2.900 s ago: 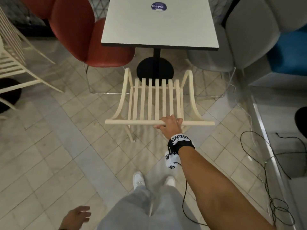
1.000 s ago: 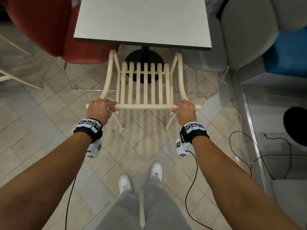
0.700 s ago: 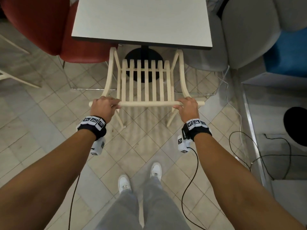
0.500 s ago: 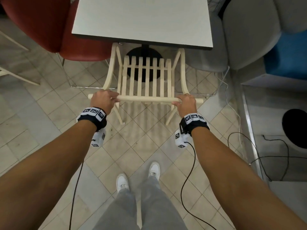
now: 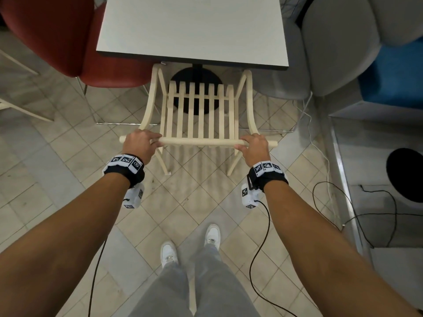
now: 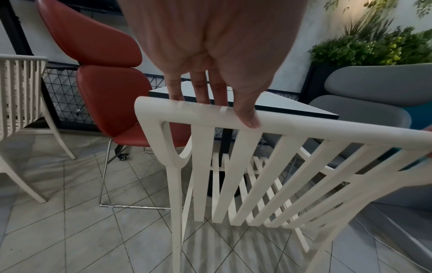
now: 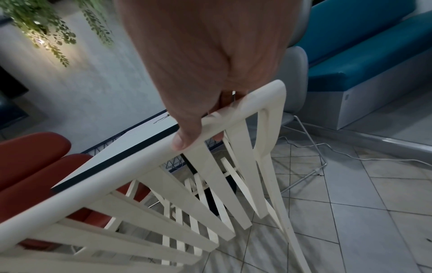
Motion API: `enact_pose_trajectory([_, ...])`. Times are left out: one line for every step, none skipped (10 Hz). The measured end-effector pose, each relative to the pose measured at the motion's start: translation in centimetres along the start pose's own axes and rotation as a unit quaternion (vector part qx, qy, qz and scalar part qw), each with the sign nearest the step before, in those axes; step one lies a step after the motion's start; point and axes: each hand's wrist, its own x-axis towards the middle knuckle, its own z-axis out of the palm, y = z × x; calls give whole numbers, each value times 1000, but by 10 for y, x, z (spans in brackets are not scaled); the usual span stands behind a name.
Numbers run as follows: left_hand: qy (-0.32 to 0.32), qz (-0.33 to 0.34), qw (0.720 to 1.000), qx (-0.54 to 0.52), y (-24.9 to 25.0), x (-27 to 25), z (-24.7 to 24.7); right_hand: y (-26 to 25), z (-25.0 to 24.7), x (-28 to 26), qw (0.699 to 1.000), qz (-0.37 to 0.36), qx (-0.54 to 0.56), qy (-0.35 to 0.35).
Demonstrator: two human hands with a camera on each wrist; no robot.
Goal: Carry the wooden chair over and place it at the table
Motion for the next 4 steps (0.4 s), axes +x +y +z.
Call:
enact_pose_trajectory([-7, -6, 1000, -16, -2, -2, -1, 2, 1, -1, 1000, 12, 20, -15])
enact_pose_trajectory([3, 15, 999, -37, -2, -13, 4, 1, -1, -12, 996, 27, 79, -20])
enact_pose_trajectory([24, -25, 996, -86, 8, -40, -2, -9, -16, -40, 989, 22, 145, 24])
enact_pose_trajectory([47, -96, 982, -157, -5, -97, 7, 7, -18, -99, 984, 44, 172, 30])
